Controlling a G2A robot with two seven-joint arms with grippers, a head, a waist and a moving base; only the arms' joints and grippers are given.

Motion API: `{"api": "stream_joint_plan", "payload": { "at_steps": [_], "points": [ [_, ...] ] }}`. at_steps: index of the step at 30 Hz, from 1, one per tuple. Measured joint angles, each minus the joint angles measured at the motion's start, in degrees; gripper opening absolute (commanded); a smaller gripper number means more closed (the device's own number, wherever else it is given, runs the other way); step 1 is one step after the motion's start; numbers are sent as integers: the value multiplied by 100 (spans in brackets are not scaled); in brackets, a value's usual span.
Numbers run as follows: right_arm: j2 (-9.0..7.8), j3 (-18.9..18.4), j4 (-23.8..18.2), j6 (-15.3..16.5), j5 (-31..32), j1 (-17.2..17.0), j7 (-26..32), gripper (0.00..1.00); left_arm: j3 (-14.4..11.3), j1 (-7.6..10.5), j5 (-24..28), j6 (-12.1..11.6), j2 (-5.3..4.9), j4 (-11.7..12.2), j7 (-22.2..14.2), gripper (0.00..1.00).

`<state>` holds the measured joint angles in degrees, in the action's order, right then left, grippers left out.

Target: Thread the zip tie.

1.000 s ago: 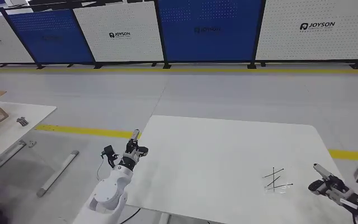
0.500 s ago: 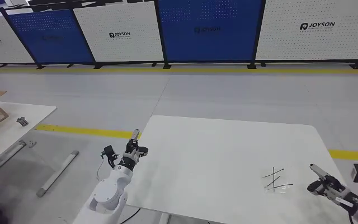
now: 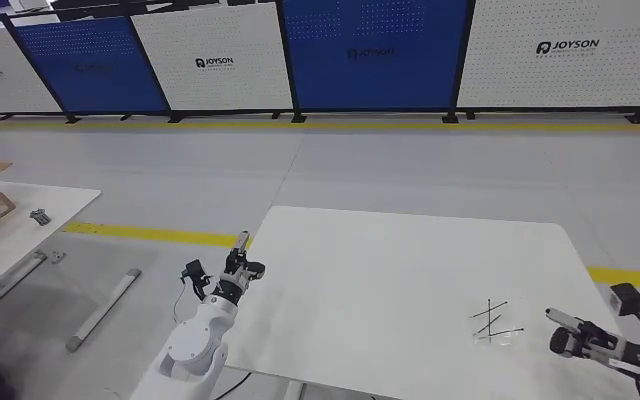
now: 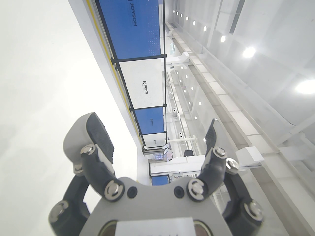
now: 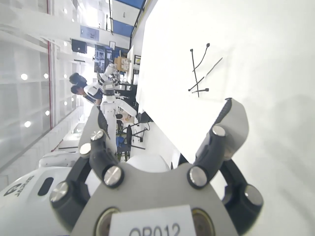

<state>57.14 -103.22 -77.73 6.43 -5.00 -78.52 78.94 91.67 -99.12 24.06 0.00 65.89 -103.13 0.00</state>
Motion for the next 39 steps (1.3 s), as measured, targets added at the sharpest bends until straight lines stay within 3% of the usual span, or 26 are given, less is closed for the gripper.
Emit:
{"api": "stream_joint_plan", "payload": {
  "at_steps": [17,22,30,39],
  "points": [
    [-12,100,121,-41,152,111,-18,100,0,0,0,0,0,0,0,100],
    [-54,226,-126,90,535,52,-79,100,0,0,0,0,0,0,0,100],
    [-109,664,139,-9,913,435,70,100,0,0,0,0,0,0,0,100],
    [-110,670,150,-14,919,445,70,100,0,0,0,0,0,0,0,100]
  ]
}}
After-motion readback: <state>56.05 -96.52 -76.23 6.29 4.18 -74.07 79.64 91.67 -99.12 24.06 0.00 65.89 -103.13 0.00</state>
